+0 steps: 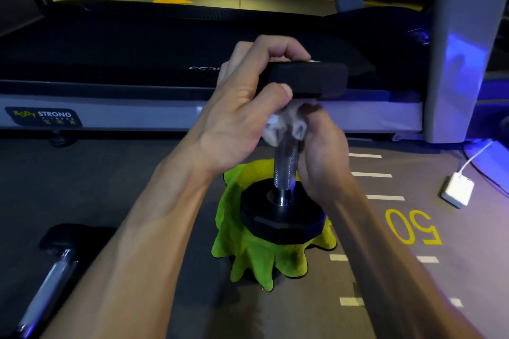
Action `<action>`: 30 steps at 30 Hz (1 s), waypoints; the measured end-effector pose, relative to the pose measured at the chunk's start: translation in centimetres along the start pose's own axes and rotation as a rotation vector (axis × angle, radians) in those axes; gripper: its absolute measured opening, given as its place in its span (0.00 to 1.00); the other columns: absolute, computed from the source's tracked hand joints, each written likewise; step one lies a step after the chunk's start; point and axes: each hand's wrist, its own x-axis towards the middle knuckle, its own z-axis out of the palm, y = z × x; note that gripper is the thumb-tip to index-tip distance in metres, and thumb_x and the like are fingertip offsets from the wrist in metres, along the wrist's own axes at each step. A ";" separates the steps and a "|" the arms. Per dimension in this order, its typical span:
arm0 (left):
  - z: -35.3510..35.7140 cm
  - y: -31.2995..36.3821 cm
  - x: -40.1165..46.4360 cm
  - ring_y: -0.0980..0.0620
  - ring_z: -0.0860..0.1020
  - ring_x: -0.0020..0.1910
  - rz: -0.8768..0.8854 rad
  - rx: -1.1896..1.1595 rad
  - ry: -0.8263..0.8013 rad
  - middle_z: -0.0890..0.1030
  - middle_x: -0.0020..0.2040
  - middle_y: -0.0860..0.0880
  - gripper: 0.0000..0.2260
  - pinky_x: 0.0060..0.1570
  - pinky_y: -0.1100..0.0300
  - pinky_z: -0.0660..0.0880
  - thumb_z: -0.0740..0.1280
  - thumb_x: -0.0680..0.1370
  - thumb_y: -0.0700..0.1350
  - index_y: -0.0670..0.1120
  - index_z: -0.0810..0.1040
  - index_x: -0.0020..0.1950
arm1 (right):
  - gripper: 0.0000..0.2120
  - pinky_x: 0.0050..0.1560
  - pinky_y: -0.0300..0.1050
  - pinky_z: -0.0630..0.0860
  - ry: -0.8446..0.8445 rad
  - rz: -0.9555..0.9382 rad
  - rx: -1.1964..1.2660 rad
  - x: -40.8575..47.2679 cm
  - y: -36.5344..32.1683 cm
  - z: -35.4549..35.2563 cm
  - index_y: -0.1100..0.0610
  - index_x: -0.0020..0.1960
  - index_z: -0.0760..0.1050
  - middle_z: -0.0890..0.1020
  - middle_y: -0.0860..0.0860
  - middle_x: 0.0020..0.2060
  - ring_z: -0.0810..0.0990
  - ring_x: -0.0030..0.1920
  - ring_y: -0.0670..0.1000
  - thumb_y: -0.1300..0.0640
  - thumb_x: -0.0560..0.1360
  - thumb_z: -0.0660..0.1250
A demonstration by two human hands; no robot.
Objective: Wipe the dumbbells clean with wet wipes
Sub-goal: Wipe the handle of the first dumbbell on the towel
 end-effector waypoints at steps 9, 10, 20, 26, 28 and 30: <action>0.2 -0.2 0.3 0.48 0.73 0.63 -0.002 0.022 0.041 0.72 0.55 0.63 0.15 0.69 0.41 0.70 0.61 0.75 0.51 0.69 0.73 0.58 | 0.22 0.40 0.46 0.72 -0.036 0.063 -0.018 1.3 0.1 -0.2 0.62 0.38 0.82 0.76 0.56 0.32 0.76 0.35 0.49 0.55 0.83 0.56; 0.2 -0.2 0.3 0.47 0.73 0.63 -0.004 0.020 0.046 0.72 0.54 0.63 0.16 0.69 0.40 0.71 0.61 0.75 0.51 0.69 0.73 0.58 | 0.22 0.40 0.49 0.69 -0.040 0.173 0.079 1.6 0.0 -0.2 0.58 0.36 0.83 0.76 0.56 0.33 0.74 0.37 0.54 0.49 0.80 0.58; 0.3 0.0 0.1 0.49 0.72 0.62 0.025 0.045 0.054 0.73 0.55 0.60 0.15 0.69 0.40 0.69 0.61 0.75 0.50 0.67 0.72 0.58 | 0.12 0.40 0.50 0.76 0.025 -0.215 -0.326 0.2 1.5 0.1 0.56 0.43 0.77 0.80 0.50 0.35 0.77 0.38 0.52 0.55 0.78 0.57; 0.2 -0.2 -0.2 0.46 0.73 0.63 0.003 0.015 0.056 0.72 0.54 0.62 0.15 0.68 0.42 0.71 0.62 0.75 0.51 0.68 0.73 0.58 | 0.25 0.38 0.42 0.73 -0.092 0.006 -0.166 0.1 0.1 -0.5 0.69 0.36 0.69 0.78 0.49 0.28 0.75 0.31 0.47 0.53 0.85 0.53; 0.2 0.0 -0.3 0.46 0.73 0.62 0.016 0.023 0.058 0.72 0.54 0.61 0.15 0.68 0.44 0.71 0.61 0.75 0.52 0.68 0.73 0.58 | 0.13 0.45 0.43 0.74 -0.049 -0.187 -0.372 -0.7 0.9 -0.6 0.64 0.45 0.72 0.79 0.48 0.35 0.77 0.38 0.45 0.58 0.84 0.55; 0.2 0.2 -0.3 0.46 0.73 0.62 0.018 0.023 0.058 0.72 0.54 0.61 0.15 0.68 0.43 0.71 0.61 0.74 0.51 0.68 0.72 0.57 | 0.07 0.54 0.55 0.77 -0.056 -0.346 -0.483 -0.8 2.4 -0.8 0.54 0.53 0.73 0.80 0.46 0.43 0.79 0.46 0.49 0.59 0.83 0.56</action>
